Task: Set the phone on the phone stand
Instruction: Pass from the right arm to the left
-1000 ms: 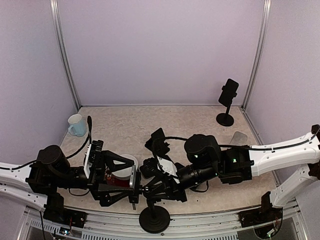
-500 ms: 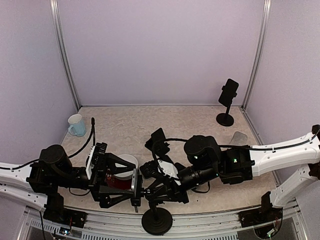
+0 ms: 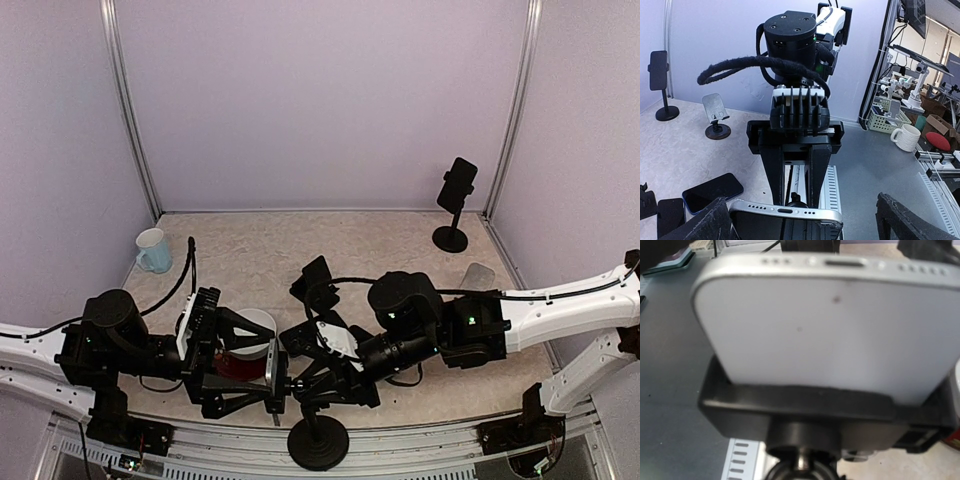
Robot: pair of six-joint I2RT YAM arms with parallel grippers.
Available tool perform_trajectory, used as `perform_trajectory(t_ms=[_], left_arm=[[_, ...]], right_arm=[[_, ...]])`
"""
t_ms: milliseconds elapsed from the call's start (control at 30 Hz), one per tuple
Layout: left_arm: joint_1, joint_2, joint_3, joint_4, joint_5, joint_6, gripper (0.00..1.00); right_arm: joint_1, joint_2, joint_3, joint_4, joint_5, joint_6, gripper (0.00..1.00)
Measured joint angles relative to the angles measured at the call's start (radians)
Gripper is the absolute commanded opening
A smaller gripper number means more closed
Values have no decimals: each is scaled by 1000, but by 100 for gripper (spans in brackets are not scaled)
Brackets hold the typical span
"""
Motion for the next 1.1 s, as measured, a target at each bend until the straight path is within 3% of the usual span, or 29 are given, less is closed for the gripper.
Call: perform_trajectory(t_ms=[600, 1100], left_arm=[[0, 44, 9, -51, -2, 10, 98], [16, -32, -1, -48, 16, 12, 80]], right_arm=[[0, 0, 13, -2, -26, 11, 0], [0, 1, 27, -2, -46, 8, 0]])
